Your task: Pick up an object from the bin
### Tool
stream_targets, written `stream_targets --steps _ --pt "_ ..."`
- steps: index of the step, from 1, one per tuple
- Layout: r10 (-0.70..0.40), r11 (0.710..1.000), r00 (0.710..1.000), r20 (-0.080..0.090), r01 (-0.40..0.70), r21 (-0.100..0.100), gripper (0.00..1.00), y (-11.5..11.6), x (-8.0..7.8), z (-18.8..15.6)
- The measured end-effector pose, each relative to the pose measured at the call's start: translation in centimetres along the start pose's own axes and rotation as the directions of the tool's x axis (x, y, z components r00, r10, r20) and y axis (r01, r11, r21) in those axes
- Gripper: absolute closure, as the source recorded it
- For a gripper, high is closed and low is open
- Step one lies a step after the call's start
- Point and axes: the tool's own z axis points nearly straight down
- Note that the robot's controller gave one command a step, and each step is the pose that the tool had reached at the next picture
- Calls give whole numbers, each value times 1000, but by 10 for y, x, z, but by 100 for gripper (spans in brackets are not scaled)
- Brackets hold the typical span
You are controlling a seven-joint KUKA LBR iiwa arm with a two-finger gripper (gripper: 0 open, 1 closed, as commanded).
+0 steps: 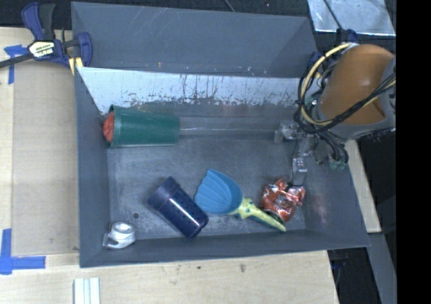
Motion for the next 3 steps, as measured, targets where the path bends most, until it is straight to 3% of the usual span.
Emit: stream_targets --steps 1,2,3 --pt "-19 1000 1000 -5 19 -1 0 11 16 30" --pt "-129 992 992 1 129 -1 0 17 24 39" --pt "-290 957 957 9 290 2 0 19 39 41"
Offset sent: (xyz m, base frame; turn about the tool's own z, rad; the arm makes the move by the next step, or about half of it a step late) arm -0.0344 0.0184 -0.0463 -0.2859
